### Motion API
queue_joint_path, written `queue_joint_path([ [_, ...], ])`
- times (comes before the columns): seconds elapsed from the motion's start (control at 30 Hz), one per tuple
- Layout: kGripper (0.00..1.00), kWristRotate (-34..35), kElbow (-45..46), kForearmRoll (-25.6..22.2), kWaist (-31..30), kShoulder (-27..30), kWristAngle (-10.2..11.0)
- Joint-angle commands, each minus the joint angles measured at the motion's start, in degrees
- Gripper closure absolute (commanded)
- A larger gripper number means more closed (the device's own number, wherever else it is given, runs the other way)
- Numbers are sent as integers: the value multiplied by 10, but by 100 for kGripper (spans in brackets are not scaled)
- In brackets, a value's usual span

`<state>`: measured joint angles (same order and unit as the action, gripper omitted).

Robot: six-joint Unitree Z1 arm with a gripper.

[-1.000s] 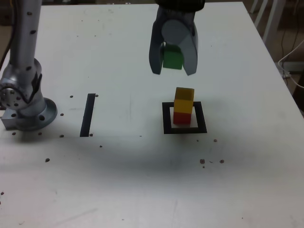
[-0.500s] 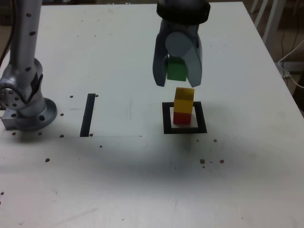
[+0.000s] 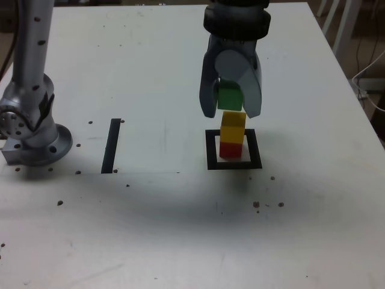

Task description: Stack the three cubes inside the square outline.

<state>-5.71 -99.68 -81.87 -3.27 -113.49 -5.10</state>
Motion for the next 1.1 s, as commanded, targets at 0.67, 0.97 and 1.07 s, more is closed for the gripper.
queue_joint_path([
  [0.67, 72, -5, 11, 19, 0, -23, -13],
  [0.97, 39, -14, 25, 36, 4, -25, -17],
  [1.07, 15, -17, 30, 40, 6, -25, -18],
])
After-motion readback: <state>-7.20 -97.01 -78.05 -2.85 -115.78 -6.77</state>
